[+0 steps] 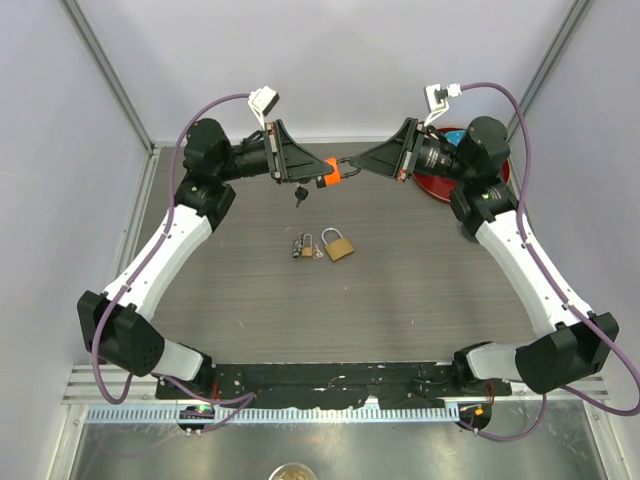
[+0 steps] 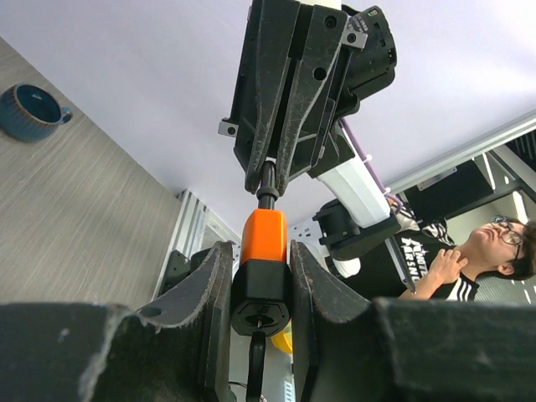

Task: Lock with the key
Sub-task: Lock the lock.

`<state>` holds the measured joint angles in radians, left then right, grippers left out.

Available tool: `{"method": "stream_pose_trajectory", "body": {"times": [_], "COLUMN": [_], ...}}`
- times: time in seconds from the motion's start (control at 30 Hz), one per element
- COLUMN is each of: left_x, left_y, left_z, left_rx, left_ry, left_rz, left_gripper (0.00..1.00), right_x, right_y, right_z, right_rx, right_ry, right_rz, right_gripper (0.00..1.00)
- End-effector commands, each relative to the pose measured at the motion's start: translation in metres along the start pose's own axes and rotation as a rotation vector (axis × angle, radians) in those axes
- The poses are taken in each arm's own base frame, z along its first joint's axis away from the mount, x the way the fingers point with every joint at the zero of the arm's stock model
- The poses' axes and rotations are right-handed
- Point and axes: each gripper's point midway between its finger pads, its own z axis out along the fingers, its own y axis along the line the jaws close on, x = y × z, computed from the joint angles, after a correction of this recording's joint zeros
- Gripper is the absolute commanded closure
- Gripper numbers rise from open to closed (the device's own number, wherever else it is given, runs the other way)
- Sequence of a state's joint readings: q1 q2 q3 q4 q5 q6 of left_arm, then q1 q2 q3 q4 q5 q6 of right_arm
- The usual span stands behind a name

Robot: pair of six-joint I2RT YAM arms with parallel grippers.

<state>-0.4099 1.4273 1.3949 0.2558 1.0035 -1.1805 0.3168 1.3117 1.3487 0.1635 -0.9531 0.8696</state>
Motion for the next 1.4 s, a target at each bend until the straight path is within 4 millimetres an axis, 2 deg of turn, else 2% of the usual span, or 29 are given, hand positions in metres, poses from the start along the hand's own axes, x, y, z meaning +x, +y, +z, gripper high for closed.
{"method": "stream_pose_trajectory", "body": {"times": [0.0,0.4,0.6,0.77,1.03,1.17,1.2,1.27,1.3,1.33,1.37], "left_x": [-0.013,-0.011,-0.007,-0.005,-0.005,-0.001,0.001,0.005,0.006,0.004,0.008], "left_y": [-0.042,-0.044,-0.034,-0.030,-0.031,-0.027,-0.028,-0.019,-0.019,-0.022,-0.017], "left_z": [-0.003,0.004,0.009,0.017,0.029,0.026,0.024,0.016,0.012,0.003,-0.001], "left_rx": [0.115,0.141,0.090,0.083,0.095,0.079,0.075,0.053,0.047,0.040,0.030], "left_ry": [-0.042,-0.046,-0.045,-0.050,-0.047,-0.029,-0.024,-0.016,-0.017,-0.033,-0.023], "left_rz": [0.112,0.101,0.111,0.102,0.103,0.113,0.120,0.123,0.129,0.149,0.143], "left_gripper": [1.00,1.00,1.00,1.00,1.00,1.00,1.00,0.90,0.85,0.75,0.70], "right_x": [-0.002,0.014,0.020,0.037,0.055,0.040,0.028,0.018,0.009,0.005,0.003], "right_y": [0.009,0.021,0.027,0.033,0.032,0.030,0.033,0.028,0.034,0.032,0.026], "right_z": [0.002,0.023,0.034,0.050,0.059,0.056,0.053,0.053,0.052,0.048,0.050], "right_rx": [-0.019,-0.050,-0.072,-0.096,-0.086,-0.070,-0.076,-0.076,-0.092,-0.098,-0.096], "right_ry": [-0.004,0.011,0.032,0.081,0.138,0.102,0.086,0.084,0.079,0.092,0.101], "right_rz": [-0.047,-0.042,-0.031,-0.013,-0.009,-0.017,-0.035,-0.034,-0.052,-0.054,-0.056], "right_gripper": [0.98,0.99,0.99,0.99,0.98,0.99,0.99,0.99,0.99,0.99,0.98]}}
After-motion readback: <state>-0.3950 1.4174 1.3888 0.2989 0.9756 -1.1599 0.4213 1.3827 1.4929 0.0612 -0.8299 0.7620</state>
